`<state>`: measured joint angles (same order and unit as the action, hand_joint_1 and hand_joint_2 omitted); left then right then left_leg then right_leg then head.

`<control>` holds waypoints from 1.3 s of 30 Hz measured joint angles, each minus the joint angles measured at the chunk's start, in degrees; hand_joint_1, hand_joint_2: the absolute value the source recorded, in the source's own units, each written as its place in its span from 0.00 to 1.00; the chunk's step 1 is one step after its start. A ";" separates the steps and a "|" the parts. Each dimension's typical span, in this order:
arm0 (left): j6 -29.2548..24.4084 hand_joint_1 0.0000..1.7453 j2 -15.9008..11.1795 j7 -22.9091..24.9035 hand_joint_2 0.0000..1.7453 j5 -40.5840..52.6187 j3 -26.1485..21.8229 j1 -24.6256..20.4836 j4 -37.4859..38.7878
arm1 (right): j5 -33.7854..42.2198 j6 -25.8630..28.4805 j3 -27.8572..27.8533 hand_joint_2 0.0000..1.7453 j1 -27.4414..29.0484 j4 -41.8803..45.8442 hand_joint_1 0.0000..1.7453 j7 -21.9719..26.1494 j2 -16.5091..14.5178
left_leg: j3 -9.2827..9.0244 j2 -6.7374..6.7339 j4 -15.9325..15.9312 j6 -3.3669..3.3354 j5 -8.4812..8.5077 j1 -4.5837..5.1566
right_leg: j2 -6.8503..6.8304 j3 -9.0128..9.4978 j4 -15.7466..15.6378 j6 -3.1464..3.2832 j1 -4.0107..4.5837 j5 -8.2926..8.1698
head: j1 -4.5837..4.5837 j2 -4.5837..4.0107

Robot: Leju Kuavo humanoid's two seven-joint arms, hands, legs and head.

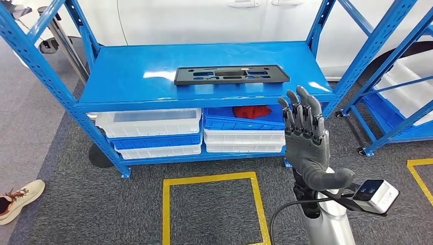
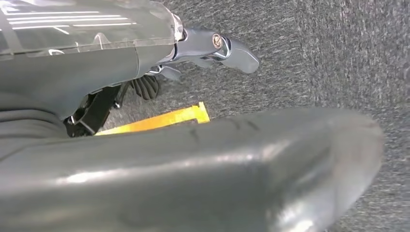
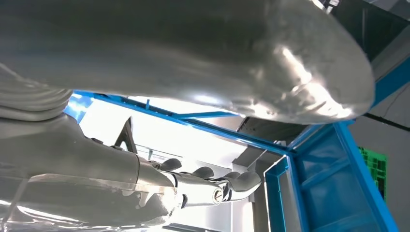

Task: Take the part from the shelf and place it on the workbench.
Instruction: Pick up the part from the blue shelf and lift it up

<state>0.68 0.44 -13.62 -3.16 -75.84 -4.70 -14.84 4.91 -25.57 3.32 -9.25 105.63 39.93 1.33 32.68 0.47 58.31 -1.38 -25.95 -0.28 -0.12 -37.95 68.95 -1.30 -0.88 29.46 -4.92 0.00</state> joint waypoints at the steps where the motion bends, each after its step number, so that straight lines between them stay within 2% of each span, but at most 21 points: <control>1: 0.01 0.00 0.03 0.00 0.00 -0.01 0.00 -0.01 0.03 | 0.09 0.00 -0.02 0.00 -0.05 -0.05 0.00 0.00 0.00 | -0.09 0.03 0.00 0.02 -0.04 0.13 | 0.03 1.88 -3.87 0.55 0.26 -1.63 | 0.00 0.00; 3: 0.04 0.00 0.08 0.00 0.00 -0.01 0.00 -0.06 0.09 | 0.18 0.00 -0.05 0.00 -0.14 -0.09 0.00 0.01 0.00 | -0.07 0.03 0.05 0.33 -0.10 0.33 | 0.00 4.26 -9.16 1.21 0.71 -3.30 | -0.01 0.00; 6: 0.06 0.00 0.07 0.00 0.00 -0.01 0.00 -0.13 0.14 | 0.25 0.00 -0.09 0.00 -0.17 -0.14 0.00 0.01 0.03 | -0.09 -0.04 -0.19 1.22 -0.11 0.29 | 0.00 4.72 -10.64 1.61 0.82 -3.55 | -0.01 0.00; 8: 0.07 0.00 0.04 0.00 0.00 -0.01 0.00 -0.18 0.19 | 0.26 0.00 -0.12 0.00 -0.19 -0.16 0.00 0.02 0.07 | 0.38 -0.11 1.35 1.83 -1.32 0.24 | -0.10 5.27 -11.47 2.13 0.48 -3.90 | -0.01 0.00; 9: 0.08 0.00 -0.01 0.00 0.00 -0.01 0.00 -0.19 0.21 | 0.26 0.00 -0.13 0.00 -0.15 -0.19 0.00 0.02 0.07 | 1.43 -0.13 3.78 2.11 -2.77 0.15 | -0.18 5.49 -11.74 2.32 0.33 -4.00 | -0.02 0.00; 11: 0.14 0.00 -0.10 0.00 0.00 -0.01 0.00 -0.16 0.24 | 0.27 0.00 -0.13 0.00 -0.04 -0.33 0.00 0.01 0.07 | 4.88 -0.13 11.08 2.63 -6.17 -0.10 | -0.25 5.56 -11.79 2.53 0.36 -3.95 | -0.02 0.00; 12: 0.20 0.00 -0.15 0.00 0.00 -0.01 0.00 -0.12 0.25 | 0.27 0.01 -0.13 0.00 0.07 -0.44 0.00 0.00 0.07 | 6.40 -0.13 14.08 2.86 -7.06 -0.25 | -0.27 5.56 -11.76 2.55 0.37 -3.91 | -0.02 0.00; 13: 0.27 0.00 -0.16 -0.01 0.00 -0.01 0.00 -0.09 0.25 | 0.28 0.03 -0.13 0.00 0.18 -0.54 0.00 0.00 0.07 | 7.10 -0.14 15.29 3.05 -6.91 -0.43 | -0.27 5.59 -11.73 2.52 0.35 -3.85 | -0.02 0.00; 14: 0.36 0.00 -0.19 -0.02 0.00 -0.01 0.00 -0.06 0.26 | 0.29 0.08 -0.13 0.00 0.29 -0.61 0.00 0.00 0.07 | 6.69 -0.15 14.23 3.20 -5.65 -0.62 | -0.25 5.65 -11.66 2.42 0.31 -3.76 | -0.02 0.00; 16: 0.51 0.00 -0.27 -0.09 0.00 -0.01 0.00 -0.07 0.26 | 0.37 0.17 -0.13 0.00 0.44 -0.67 0.00 0.01 0.07 | 3.38 -0.25 7.11 3.37 -1.74 -0.97 | -0.22 5.81 -11.33 2.04 0.18 -3.42 | -0.02 0.00; 17: 0.57 0.00 -0.32 -0.14 0.00 -0.01 0.00 -0.12 0.27 | 0.43 0.21 -0.15 0.00 0.47 -0.68 0.00 0.01 0.07 | 1.65 -0.29 3.54 3.22 -0.51 -0.94 | -0.19 5.78 -11.02 1.73 0.23 -3.18 | -0.02 0.00; 19: 0.68 0.00 -0.38 -0.20 0.00 0.01 0.01 -0.19 0.28 | 0.56 0.30 -0.21 0.00 0.61 -0.67 0.00 0.02 0.07 | 0.09 -0.28 0.24 2.50 -0.04 -0.74 | -0.14 5.62 -10.68 1.07 0.39 -2.94 | -0.01 0.00; 22: 0.81 0.00 -0.41 -0.23 0.00 0.00 0.02 -0.12 0.30 | 0.64 0.44 -0.29 0.00 0.88 -0.66 0.00 0.02 0.07 | -0.05 -0.19 -0.07 1.23 -0.06 -0.64 | -0.11 5.60 -10.54 0.06 0.31 -2.71 | -0.01 0.00; 24: 0.88 0.00 -0.41 -0.23 0.00 -0.02 0.02 -0.15 0.31 | 0.69 0.52 -0.39 0.00 0.95 -0.66 0.00 0.02 0.07 | -0.29 -0.23 -0.42 0.53 0.05 -0.77 | -0.08 4.16 -7.28 -0.44 0.15 -0.72 | -0.01 0.00; 26: 0.96 0.00 -0.41 -0.24 0.00 -0.01 0.02 -0.19 0.31 | 0.73 0.58 -0.57 0.00 1.22 -0.66 0.00 0.02 0.08 | -0.34 -0.26 -0.45 0.08 -0.08 -0.69 | -0.06 0.59 -0.32 -0.65 0.11 2.49 | 0.00 0.00; 28: 1.02 0.00 -0.41 -0.24 0.00 0.01 0.02 -0.15 0.31 | 0.76 0.63 -0.77 0.00 1.60 -0.68 0.00 0.02 0.09 | -0.41 -0.23 -0.42 -0.11 -0.26 -0.54 | -0.06 -2.62 5.23 -0.71 0.10 3.95 | 0.00 0.00; 30: 1.04 0.00 -0.41 -0.24 0.00 0.01 0.02 -0.12 0.31 | 0.80 0.66 -0.87 0.00 1.74 -0.70 0.00 0.02 0.09 | -0.48 -0.21 -0.40 -0.17 -0.34 -0.48 | -0.05 -3.69 6.79 -0.70 0.10 3.92 | 0.00 0.00; 33: 1.04 0.00 -0.41 -0.24 0.00 0.01 0.02 -0.11 0.31 | 0.80 0.65 -0.87 0.00 1.75 -0.70 0.00 0.02 0.09 | -0.49 -0.20 -0.40 -0.16 -0.35 -0.48 | -0.05 -3.69 6.73 -0.69 0.10 3.81 | 0.00 0.00; 35: 1.04 0.00 -0.41 -0.24 0.00 0.01 0.02 -0.09 0.31 | 0.82 0.64 -0.90 0.00 1.76 -0.70 0.00 0.02 0.09 | -0.61 -0.17 -0.40 -0.13 -0.44 -0.44 | -0.05 -3.38 5.69 -0.60 0.11 2.72 | 0.00 0.00; 37: 1.09 0.00 -0.40 -0.25 0.00 0.00 0.02 -0.10 0.31 | 0.94 0.60 -1.06 0.00 1.79 -0.69 0.00 0.02 0.09 | -1.19 -0.08 -0.45 0.33 -0.97 -0.31 | 0.01 -0.20 -1.76 0.14 0.35 -1.31 | -0.01 0.00; 39: 1.25 0.00 -0.40 -0.28 0.00 -0.01 0.03 -0.21 0.32 | 1.09 0.46 -1.26 0.00 1.87 -0.66 0.00 0.03 0.09 | -1.75 -0.10 0.28 1.51 -2.16 -0.21 | 0.13 3.89 -9.90 1.55 0.43 -4.16 | -0.01 0.00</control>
<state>1.93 0.03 -13.90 -3.17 -75.81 -4.91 -14.52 5.99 -25.11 2.05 -7.38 104.97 39.96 1.42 30.93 0.37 58.59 0.12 -28.11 -0.49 0.01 -34.06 59.04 0.25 -0.45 25.30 -4.93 0.00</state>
